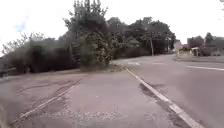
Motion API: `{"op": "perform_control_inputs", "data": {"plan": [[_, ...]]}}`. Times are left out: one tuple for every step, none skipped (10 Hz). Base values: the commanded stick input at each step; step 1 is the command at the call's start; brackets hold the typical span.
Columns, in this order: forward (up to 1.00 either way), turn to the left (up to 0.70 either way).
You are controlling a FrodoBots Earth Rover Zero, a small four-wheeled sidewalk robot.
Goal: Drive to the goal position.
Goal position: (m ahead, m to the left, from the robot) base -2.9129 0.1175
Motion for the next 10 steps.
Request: {"op": "perform_control_inputs", "data": {"plan": [[1.00, 0.00], [1.00, 0.00], [1.00, 0.00], [1.00, 0.00], [1.00, 0.00], [1.00, 0.00], [1.00, 0.00], [1.00, 0.00], [1.00, 0.00], [1.00, 0.09]]}}
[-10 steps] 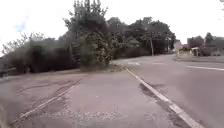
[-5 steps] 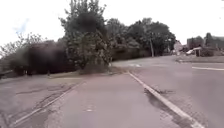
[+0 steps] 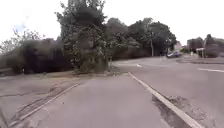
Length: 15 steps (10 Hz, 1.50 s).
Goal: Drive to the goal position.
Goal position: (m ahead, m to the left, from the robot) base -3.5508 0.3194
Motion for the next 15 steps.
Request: {"op": "perform_control_inputs", "data": {"plan": [[1.00, 0.40], [1.00, 0.40], [1.00, 0.40], [1.00, 0.40], [1.00, 0.40], [1.00, 0.40], [1.00, 0.40], [1.00, 0.40], [1.00, 0.40], [1.00, 0.40], [1.00, 0.40], [1.00, 0.40], [1.00, 0.40], [1.00, 0.40], [1.00, 0.40]]}}
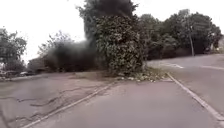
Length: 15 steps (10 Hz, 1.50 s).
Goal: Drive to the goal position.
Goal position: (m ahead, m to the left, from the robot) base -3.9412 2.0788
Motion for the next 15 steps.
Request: {"op": "perform_control_inputs", "data": {"plan": [[1.00, 0.40], [1.00, 0.40], [1.00, 0.40], [1.00, 0.40], [1.00, 0.40], [1.00, 0.40], [1.00, 0.40], [1.00, 0.40], [1.00, 0.40], [1.00, 0.40], [1.00, 0.40], [1.00, 0.40], [1.00, 0.40], [1.00, 0.40], [1.00, 0.40]]}}
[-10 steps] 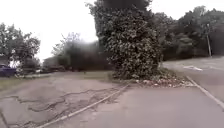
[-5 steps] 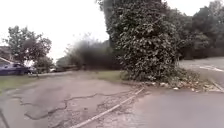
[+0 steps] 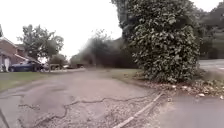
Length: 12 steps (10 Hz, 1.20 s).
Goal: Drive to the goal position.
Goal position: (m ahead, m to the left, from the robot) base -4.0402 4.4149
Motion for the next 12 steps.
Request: {"op": "perform_control_inputs", "data": {"plan": [[1.00, 0.40], [1.00, 0.40], [1.00, 0.40], [1.00, 0.40], [1.00, 0.40], [1.00, 0.40], [1.00, 0.40], [1.00, 0.40], [1.00, 0.40], [1.00, 0.13], [1.00, 0.00], [1.00, 0.00]]}}
